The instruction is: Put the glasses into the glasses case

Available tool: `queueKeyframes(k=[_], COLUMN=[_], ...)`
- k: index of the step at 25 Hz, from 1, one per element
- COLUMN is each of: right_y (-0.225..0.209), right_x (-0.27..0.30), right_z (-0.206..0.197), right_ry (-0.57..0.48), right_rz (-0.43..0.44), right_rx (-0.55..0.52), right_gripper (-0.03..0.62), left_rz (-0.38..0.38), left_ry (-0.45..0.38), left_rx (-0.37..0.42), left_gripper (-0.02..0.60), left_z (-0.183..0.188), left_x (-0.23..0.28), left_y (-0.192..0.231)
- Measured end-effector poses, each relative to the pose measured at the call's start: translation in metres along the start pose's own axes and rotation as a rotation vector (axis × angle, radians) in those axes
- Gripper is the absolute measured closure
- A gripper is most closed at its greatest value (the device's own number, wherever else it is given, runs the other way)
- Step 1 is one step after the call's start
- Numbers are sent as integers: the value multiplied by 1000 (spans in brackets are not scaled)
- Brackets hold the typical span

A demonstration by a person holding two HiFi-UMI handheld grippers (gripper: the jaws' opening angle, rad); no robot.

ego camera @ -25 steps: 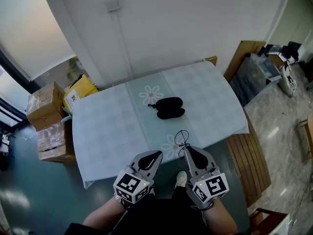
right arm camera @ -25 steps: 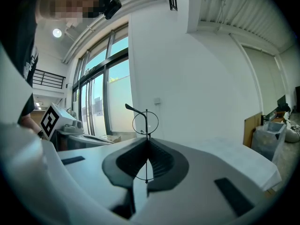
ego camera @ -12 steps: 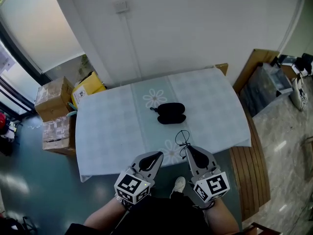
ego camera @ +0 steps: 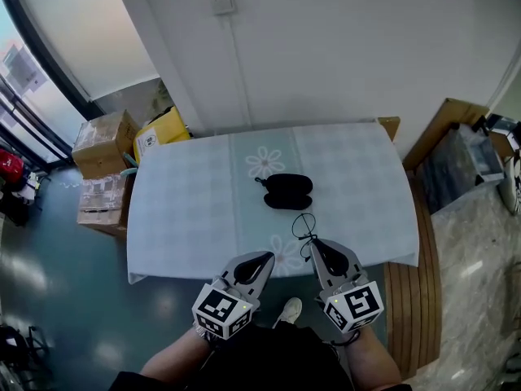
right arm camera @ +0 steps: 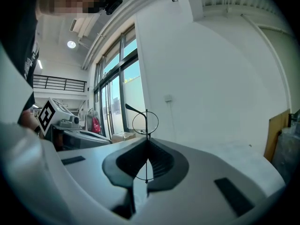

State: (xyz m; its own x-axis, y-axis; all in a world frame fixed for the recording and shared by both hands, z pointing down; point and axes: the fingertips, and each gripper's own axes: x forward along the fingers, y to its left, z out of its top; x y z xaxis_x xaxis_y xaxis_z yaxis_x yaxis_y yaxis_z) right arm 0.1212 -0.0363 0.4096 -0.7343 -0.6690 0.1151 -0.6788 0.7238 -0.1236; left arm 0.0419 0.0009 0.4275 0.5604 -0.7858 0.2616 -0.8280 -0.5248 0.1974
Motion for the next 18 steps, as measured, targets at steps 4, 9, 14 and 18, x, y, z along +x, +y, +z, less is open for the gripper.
queueKeyframes(k=[4, 9, 14, 18], right_y=[-10, -18, -28, -33], right_x=[1, 3, 8, 14], right_z=[-1, -4, -4, -6], right_ry=[12, 28, 34, 47], right_rz=[33, 58, 64, 66], right_rx=[1, -7, -19, -31], right_gripper=[568, 566, 566, 567], left_rz=[30, 46, 42, 31], left_ry=[3, 8, 16, 17], left_rx=[-8, -16, -23, -26], left_gripper=[555, 555, 555, 555], left_z=[0, -1, -4, -5], left_x=[7, 14, 23, 31], left_y=[-5, -8, -9, -7])
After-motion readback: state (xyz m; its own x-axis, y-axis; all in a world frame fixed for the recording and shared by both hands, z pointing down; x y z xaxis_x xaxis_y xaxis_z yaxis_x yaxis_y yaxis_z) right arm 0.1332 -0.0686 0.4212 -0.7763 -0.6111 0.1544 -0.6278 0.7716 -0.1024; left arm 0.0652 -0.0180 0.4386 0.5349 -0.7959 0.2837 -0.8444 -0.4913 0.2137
